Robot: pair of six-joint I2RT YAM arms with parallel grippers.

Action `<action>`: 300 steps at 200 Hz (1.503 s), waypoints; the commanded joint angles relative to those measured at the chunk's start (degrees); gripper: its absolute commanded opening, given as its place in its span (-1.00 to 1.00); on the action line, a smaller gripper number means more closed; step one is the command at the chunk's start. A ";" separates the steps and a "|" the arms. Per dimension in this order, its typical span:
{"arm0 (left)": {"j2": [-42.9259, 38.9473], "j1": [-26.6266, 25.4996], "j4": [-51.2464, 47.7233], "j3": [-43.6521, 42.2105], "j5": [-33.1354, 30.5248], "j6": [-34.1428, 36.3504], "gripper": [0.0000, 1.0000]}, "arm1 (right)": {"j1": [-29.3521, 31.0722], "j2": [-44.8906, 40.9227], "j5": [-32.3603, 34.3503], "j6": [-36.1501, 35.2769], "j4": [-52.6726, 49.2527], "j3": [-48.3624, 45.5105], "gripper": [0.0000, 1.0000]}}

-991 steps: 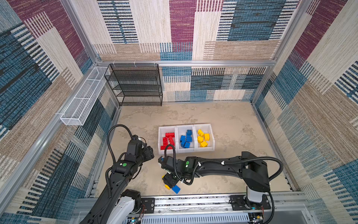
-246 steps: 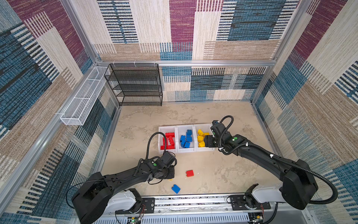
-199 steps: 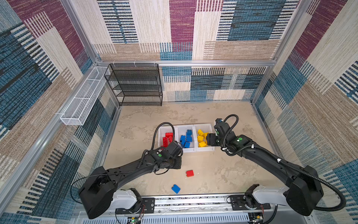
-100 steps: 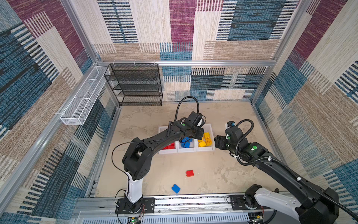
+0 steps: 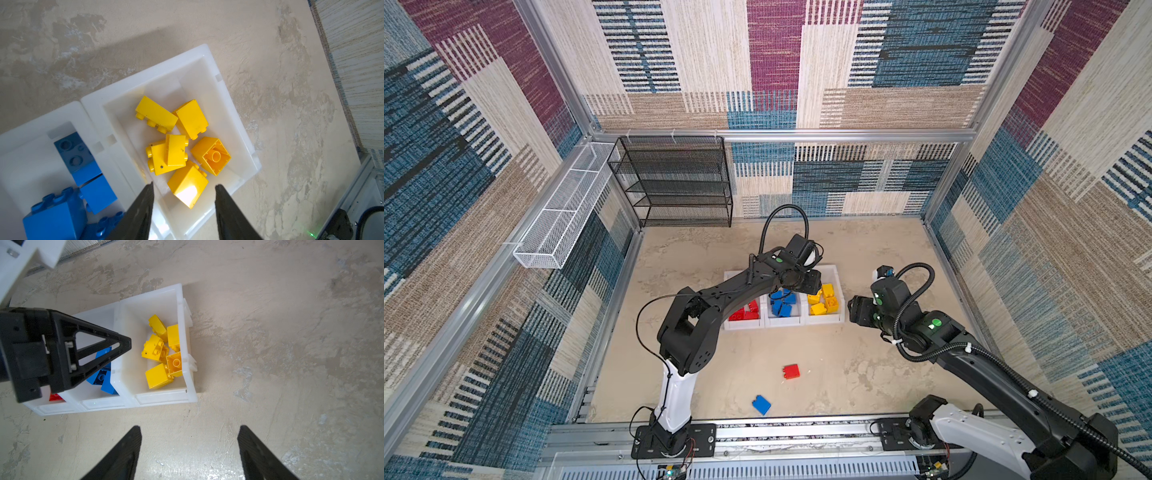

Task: Sort the legos into containers by color
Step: 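Carry the small yellow brick into the yellow bin and open the left gripper, then withdraw the left gripper while the right gripper grasps the loose red brick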

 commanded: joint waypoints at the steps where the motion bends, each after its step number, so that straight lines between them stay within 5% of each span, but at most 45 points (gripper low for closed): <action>1: -3.46 0.63 3.31 -3.12 0.50 -0.90 0.05 | 0.05 0.39 -1.03 -0.03 1.13 -0.29 0.52; 74: -20.35 4.72 9.16 -20.97 -4.33 -3.88 0.19 | 0.03 1.96 -2.69 -0.74 2.16 -0.71 0.52; 152: -37.01 8.40 7.14 -34.69 -13.93 -4.96 0.59 | 1.16 4.42 -8.20 0.35 4.40 -3.02 0.46; 164: -39.53 8.53 7.63 -37.36 -15.26 -6.00 0.71 | 2.16 4.66 -8.25 0.80 4.57 -3.12 0.46; 171: -40.89 8.58 8.25 -38.97 -16.21 -6.89 0.97 | 2.91 4.90 -8.30 1.10 4.65 -3.22 0.46; 243: -51.86 9.03 10.10 -47.60 -22.98 -9.69 0.98 | 14.36 15.03 -9.05 2.71 6.16 -0.27 0.46; 300: -55.30 9.09 1.99 -46.66 -27.00 -11.22 0.98 | 25.02 25.29 -9.34 2.23 5.03 5.21 0.44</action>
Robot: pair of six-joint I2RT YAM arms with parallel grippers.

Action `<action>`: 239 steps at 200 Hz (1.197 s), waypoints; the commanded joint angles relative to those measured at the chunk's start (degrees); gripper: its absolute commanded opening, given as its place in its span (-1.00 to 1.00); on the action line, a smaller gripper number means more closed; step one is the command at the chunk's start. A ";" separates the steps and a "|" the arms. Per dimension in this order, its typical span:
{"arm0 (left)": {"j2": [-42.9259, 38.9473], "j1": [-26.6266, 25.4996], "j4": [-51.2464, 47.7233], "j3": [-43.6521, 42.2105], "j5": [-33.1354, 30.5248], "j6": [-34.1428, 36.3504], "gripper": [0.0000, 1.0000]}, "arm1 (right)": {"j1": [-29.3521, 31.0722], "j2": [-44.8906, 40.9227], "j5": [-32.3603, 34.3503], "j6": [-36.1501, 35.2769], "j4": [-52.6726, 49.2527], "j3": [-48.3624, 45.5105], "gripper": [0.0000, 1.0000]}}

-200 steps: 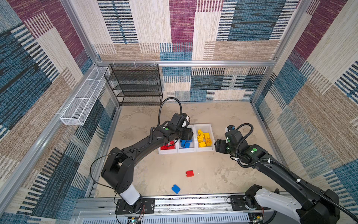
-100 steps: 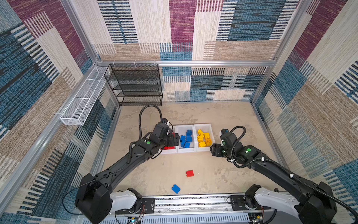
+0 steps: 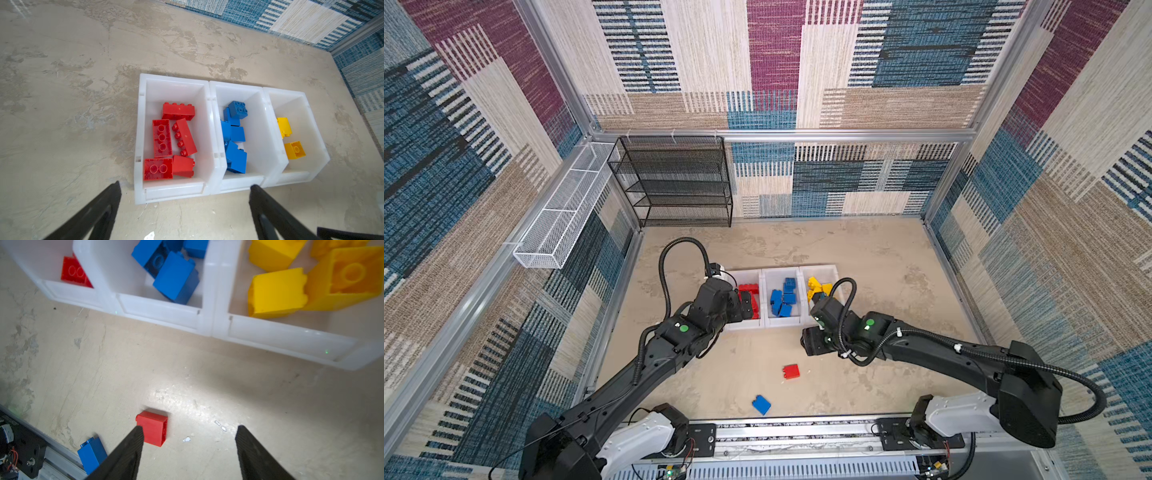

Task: Sort the legos into containers by color
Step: 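Withdraw the left gripper while the right gripper grasps the loose red brick, then carry the red brick into the red bin and open the right gripper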

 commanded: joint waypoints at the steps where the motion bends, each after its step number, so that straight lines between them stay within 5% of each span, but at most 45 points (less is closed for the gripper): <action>1: -1.46 0.14 -3.93 0.53 -2.70 -0.91 0.98 | 3.03 3.00 -0.52 0.27 0.13 1.60 0.44; 119: -9.84 0.50 -3.36 -6.13 2.44 -0.16 0.98 | 11.69 18.76 1.60 7.18 -3.74 8.41 0.43; 162: -10.44 0.63 -3.98 -6.67 2.31 -0.42 0.98 | 11.77 19.70 2.71 7.67 -3.50 8.76 0.03; 201: -10.81 0.58 -4.30 -7.04 2.19 -0.72 0.98 | 11.70 19.40 3.77 5.07 -3.42 11.40 -0.07; 239: -12.01 0.67 -5.24 -7.26 2.15 -0.99 0.98 | 7.72 21.15 6.83 -4.83 -4.28 21.87 -0.07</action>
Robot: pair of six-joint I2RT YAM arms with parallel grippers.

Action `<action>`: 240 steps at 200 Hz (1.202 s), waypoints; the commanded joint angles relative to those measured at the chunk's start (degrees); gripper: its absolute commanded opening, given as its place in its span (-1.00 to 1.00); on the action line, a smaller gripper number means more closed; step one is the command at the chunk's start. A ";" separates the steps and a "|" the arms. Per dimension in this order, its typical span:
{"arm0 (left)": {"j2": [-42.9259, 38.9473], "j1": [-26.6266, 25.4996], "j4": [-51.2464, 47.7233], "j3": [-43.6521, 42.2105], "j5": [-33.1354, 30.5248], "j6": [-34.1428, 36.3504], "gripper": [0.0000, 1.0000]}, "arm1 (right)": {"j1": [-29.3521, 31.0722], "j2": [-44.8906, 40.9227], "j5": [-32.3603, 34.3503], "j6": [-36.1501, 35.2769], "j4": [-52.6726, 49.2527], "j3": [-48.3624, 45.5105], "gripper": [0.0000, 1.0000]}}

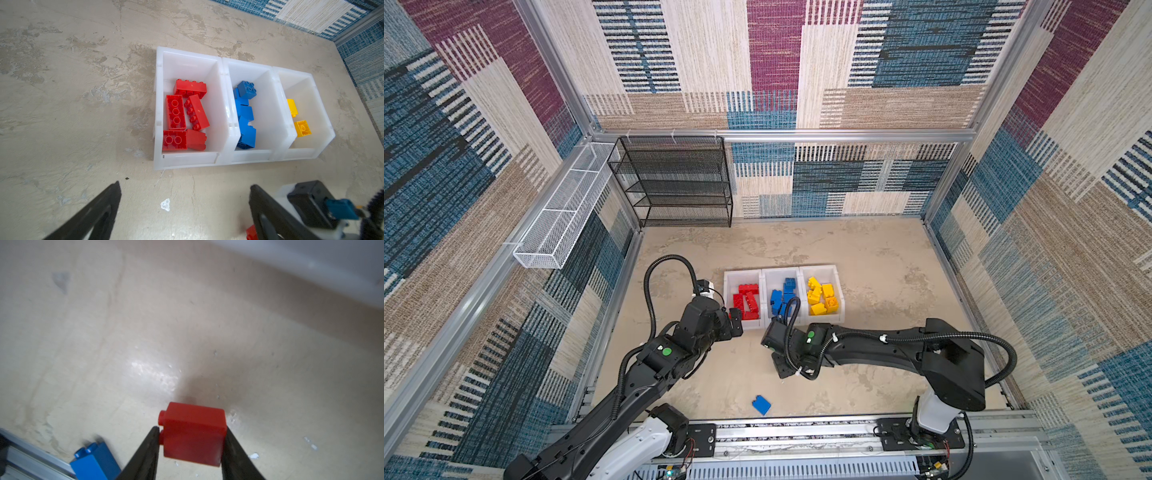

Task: Sort the legos into containers by color
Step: 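Carry the red brick into the red bin and open the right gripper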

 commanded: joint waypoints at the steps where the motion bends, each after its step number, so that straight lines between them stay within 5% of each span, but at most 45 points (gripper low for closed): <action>1: -0.76 0.19 -0.94 -0.43 0.13 -0.84 0.98 | -2.79 1.38 3.08 -7.51 0.82 5.73 -0.07; 77: -6.46 0.19 -4.96 -2.93 0.70 -4.78 0.98 | -10.52 15.57 -2.11 -19.41 4.29 28.31 -0.05; 109: -8.77 0.19 -6.40 -4.15 1.48 -5.88 0.97 | -10.80 18.60 -3.63 -19.48 4.56 31.07 0.17; 191: -8.07 0.19 -6.69 -4.39 2.99 -6.11 0.96 | -12.40 12.79 -2.24 -17.99 5.51 25.56 0.38; 240: -3.82 0.10 -5.51 -5.27 11.09 -4.55 0.90 | -14.86 2.83 -1.15 -14.91 8.49 15.01 0.40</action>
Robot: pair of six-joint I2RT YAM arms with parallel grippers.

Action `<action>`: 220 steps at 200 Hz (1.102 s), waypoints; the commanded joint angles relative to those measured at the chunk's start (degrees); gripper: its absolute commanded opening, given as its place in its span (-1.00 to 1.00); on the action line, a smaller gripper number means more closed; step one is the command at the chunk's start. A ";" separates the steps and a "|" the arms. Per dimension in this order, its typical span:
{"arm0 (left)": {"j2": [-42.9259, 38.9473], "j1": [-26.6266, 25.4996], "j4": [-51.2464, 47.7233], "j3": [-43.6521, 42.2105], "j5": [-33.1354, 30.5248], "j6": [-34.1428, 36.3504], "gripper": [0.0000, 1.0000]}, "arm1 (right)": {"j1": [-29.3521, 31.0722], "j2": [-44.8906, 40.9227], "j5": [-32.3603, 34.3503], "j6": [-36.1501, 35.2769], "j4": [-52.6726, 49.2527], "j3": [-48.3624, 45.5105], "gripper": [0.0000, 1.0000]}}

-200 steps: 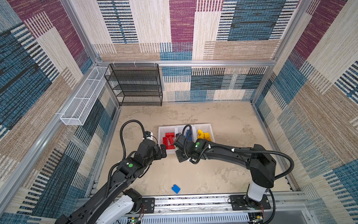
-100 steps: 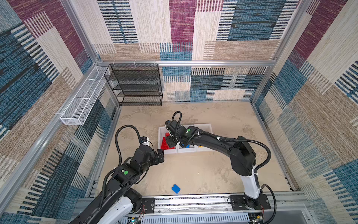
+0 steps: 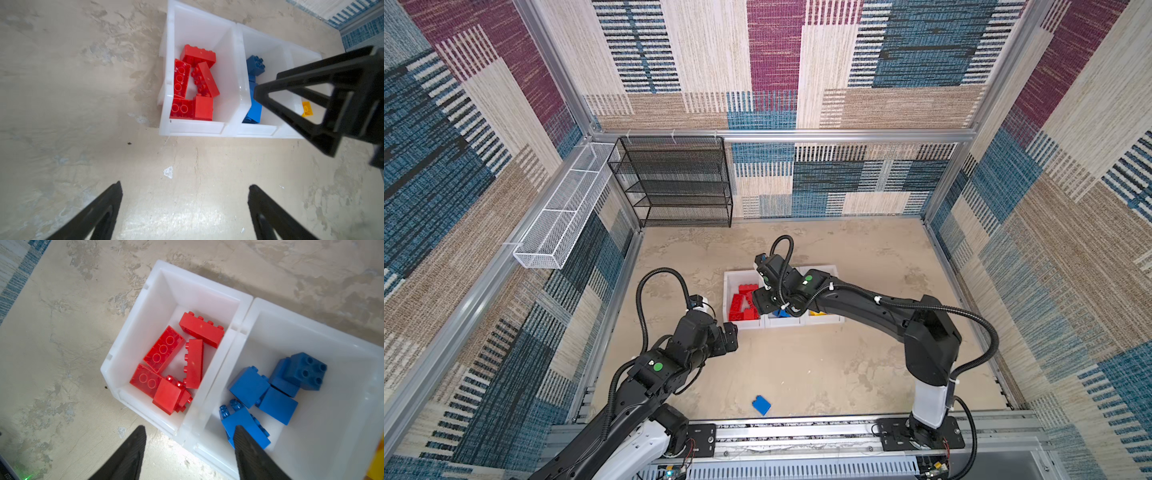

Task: Sort the legos into containers by color
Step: 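Grasp the last blue brick with the left gripper while the right gripper withdraws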

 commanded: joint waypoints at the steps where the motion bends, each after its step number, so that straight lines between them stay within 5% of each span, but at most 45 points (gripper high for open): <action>1: 1.99 0.04 0.70 -0.31 5.26 0.53 0.89 | -0.94 -3.82 1.15 2.46 3.06 -3.53 0.40; 75: 5.14 -3.40 -0.24 -1.94 11.57 2.22 0.79 | -4.71 -15.38 2.27 6.94 5.52 -18.02 0.42; 220: 16.60 -28.19 -1.35 -2.85 11.30 1.84 0.58 | -7.96 -24.02 2.96 9.61 6.59 -28.23 0.43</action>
